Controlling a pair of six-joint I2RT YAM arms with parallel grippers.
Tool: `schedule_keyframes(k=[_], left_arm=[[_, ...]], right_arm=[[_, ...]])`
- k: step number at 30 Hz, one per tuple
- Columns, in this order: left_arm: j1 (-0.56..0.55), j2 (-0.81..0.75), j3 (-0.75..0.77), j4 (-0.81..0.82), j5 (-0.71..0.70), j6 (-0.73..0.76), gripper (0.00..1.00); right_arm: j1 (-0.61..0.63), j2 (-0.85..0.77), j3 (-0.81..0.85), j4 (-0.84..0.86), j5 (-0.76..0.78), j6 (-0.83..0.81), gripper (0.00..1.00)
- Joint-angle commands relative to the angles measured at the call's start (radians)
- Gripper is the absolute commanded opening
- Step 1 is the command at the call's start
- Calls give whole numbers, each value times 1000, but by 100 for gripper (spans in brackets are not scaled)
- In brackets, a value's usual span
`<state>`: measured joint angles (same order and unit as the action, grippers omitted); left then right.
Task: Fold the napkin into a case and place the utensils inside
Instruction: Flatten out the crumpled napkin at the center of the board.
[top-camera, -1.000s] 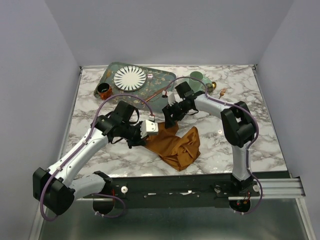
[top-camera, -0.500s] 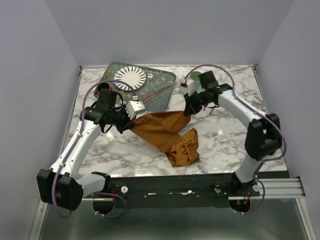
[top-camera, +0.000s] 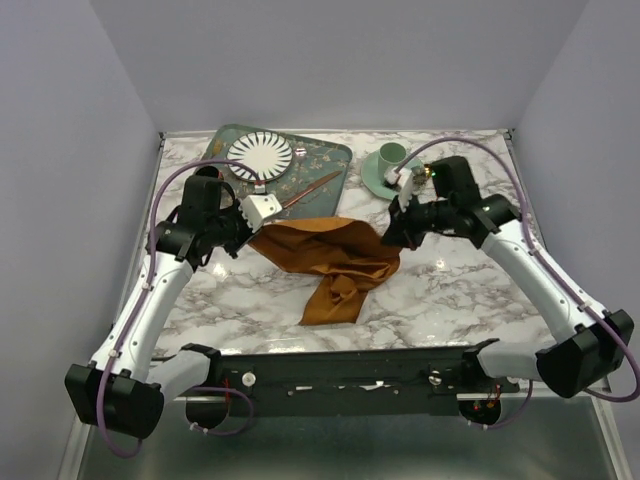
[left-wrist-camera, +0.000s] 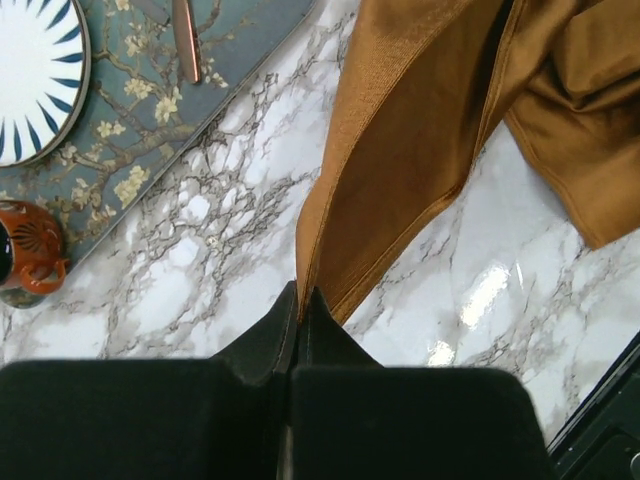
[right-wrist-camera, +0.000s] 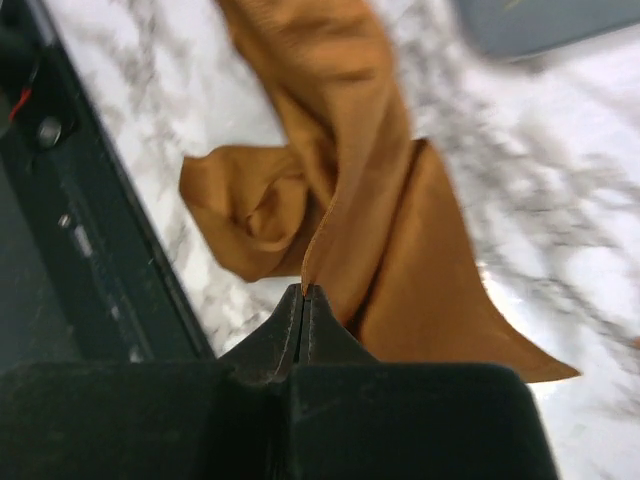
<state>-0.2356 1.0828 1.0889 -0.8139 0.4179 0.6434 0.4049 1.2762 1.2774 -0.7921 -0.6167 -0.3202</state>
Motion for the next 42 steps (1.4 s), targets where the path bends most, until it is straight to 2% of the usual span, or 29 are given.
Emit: schedule_keyframes(k=[1, 4, 5, 7, 8, 10, 11, 14, 16, 18, 22, 26, 29, 34, 42], left_arm=[[7, 9, -44, 48, -36, -85, 0], [10, 48, -53, 73, -76, -134, 0], [15, 67, -61, 85, -88, -143, 0], [38, 86, -66, 91, -90, -154, 0], [47, 100, -70, 97, -85, -156, 0], [70, 112, -76, 104, -67, -156, 0], [77, 124, -86, 116, -62, -154, 0], [93, 158, -89, 114, -47, -142, 0], [99, 176, -89, 114, -38, -136, 0], [105, 201, -90, 117, -37, -134, 0], [130, 252, -86, 121, -16, -129, 0], [140, 293, -73, 124, 27, -131, 0], [140, 304, -69, 128, 30, -126, 0], [142, 322, -66, 133, 19, -123, 0], [154, 339, -67, 147, 27, -126, 0]], right_arm=[[207, 72, -88, -1, -22, 73, 1], [281, 152, -69, 28, -46, 110, 2], [290, 207, -59, 28, -48, 107, 16], [302, 247, -33, 13, -75, 78, 34], [302, 262, -33, 10, -95, 69, 50], [304, 258, -47, -7, -138, 38, 62], [302, 249, -55, -9, -135, 21, 73], [279, 172, -101, -16, -84, -54, 79], [272, 103, -136, -32, -37, -153, 79], [268, 46, -240, -19, 0, -259, 76], [270, -170, -501, 135, 70, -429, 70], [270, -253, -653, 264, 141, -612, 65], [270, -267, -714, 353, 143, -723, 62], [270, -218, -777, 523, 149, -758, 58], [270, -124, -836, 590, 144, -881, 55]])
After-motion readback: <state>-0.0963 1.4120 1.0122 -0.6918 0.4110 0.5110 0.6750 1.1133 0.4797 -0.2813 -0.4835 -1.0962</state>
